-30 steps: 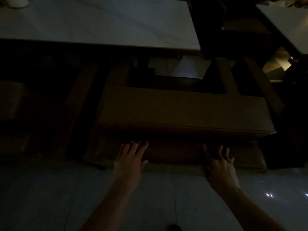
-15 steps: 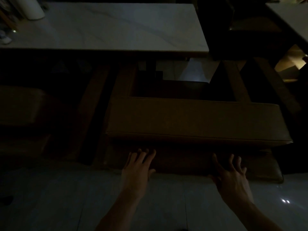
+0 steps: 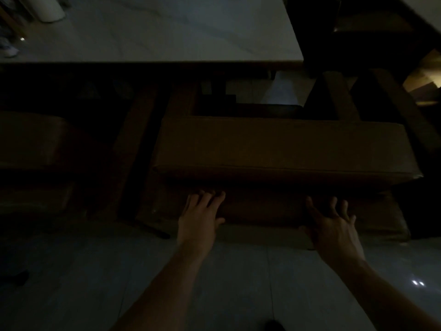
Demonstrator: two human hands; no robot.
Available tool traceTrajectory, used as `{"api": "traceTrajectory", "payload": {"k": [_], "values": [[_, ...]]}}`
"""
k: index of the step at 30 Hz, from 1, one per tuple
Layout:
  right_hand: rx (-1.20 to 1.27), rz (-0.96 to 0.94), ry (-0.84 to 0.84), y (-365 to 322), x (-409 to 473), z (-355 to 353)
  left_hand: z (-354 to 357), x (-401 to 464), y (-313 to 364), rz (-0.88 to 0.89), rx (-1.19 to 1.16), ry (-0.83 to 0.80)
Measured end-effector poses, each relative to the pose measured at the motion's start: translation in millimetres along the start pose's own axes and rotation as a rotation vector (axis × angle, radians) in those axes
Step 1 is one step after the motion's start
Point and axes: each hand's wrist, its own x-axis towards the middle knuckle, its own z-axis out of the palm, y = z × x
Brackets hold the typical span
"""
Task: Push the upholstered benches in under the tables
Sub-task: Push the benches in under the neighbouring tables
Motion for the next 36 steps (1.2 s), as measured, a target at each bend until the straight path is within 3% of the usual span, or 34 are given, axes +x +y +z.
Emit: {"api": "traceTrajectory", "payload": {"k": [25,32,36], "values": [[0.027,-0.051,-0.012,10.2,-3.8,3.4,-8.1,-2.8,10.1,-0.071,-0.023,-0.083],[0.014,-0.058,-0.143,10.2,-3.1,-22.5,-19.8,-5.4,6.7,-0.049,-0.066,-0.260],[0.085,-0.100,-0.125,-4.9,-19.5,-50.1,-39.9,-15.0,9.7,-0.006,-0.066,-0.316]]}}
